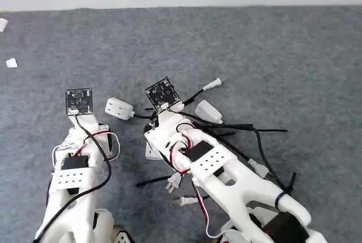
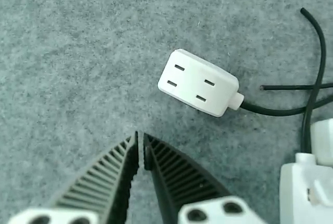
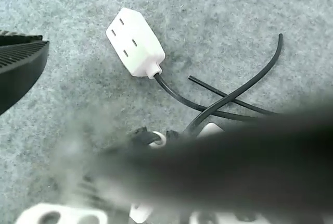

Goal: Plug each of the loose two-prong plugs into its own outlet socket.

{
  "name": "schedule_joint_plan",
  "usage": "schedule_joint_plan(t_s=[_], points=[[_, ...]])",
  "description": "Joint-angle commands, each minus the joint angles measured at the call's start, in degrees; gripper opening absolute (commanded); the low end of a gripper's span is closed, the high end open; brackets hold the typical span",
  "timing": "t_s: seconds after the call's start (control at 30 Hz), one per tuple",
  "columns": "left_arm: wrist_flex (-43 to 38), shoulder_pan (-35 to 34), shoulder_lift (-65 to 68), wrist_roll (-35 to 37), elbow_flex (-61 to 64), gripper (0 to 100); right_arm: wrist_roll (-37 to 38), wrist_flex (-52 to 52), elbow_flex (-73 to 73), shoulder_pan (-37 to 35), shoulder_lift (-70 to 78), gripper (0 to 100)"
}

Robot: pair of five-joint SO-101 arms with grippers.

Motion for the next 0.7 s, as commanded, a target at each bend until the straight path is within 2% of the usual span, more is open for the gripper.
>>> schedule_joint_plan(t_s=[0.0, 0.67], points=[[-0.62, -0.35, -0.09, 0.0, -2.95, 2, 1.76, -0.66, 1.14, -1.1, -1.45, 0.8], [-0.62, -0.35, 0.0, -0.09, -2.86, 2, 4.31, 7.08, 1.49, -1.45, -1.45, 0.8]])
